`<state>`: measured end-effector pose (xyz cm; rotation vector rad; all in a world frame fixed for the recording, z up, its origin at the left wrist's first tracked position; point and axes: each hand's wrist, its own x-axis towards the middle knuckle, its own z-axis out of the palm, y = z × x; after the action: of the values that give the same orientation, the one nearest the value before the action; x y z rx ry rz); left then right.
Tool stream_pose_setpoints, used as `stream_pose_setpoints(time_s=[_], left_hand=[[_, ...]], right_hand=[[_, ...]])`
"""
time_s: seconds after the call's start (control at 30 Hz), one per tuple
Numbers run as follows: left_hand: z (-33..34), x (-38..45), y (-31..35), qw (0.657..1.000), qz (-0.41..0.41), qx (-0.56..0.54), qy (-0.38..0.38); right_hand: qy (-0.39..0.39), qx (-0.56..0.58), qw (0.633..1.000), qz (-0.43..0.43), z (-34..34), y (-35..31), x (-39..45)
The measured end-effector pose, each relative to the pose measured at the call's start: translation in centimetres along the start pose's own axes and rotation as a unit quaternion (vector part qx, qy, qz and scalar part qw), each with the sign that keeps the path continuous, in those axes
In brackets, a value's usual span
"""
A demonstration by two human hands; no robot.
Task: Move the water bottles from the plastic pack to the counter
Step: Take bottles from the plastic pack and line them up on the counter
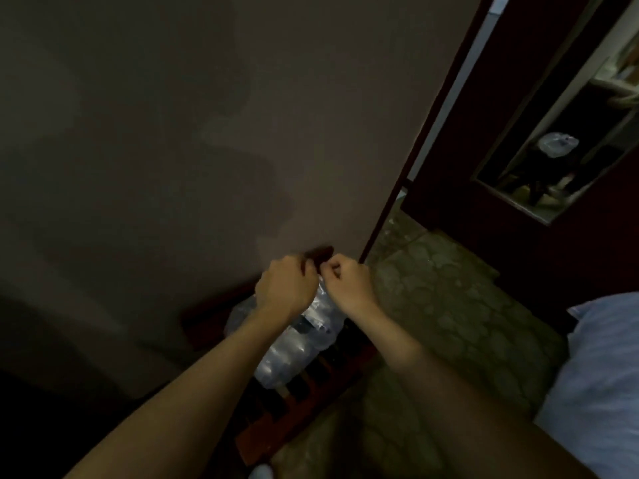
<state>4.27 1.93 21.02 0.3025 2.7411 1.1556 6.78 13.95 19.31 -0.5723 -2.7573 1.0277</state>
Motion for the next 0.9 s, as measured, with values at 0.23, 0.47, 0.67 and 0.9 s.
stream_pose_setpoints(time_s=[0.23,0.47,0.67,0.9], left_hand=[[5.3,6.4,-5.4,0.992,-0.115,0.012,-0.049],[10.4,9.0,-9.9,0.978,-0.192,-0.008,-0.082],[14.1,10.1,-11.4,0.953,-0.281,-0.052,-0.104],[20.7,10.8,-13.7,0.934,-0.306,-0.051,-0.175]], right_hand=[[-0.186,-0.061,0.979,0.059,5.3,4.7,6.4],[-0.350,-0.091,0.929,0.078,10.8,9.7,9.7],[-0.442,-0.120,0.888,0.049,14.6,13.3,12.9],[-0.500,-0.107,0.858,0.047,19.3,17.9,14.5]])
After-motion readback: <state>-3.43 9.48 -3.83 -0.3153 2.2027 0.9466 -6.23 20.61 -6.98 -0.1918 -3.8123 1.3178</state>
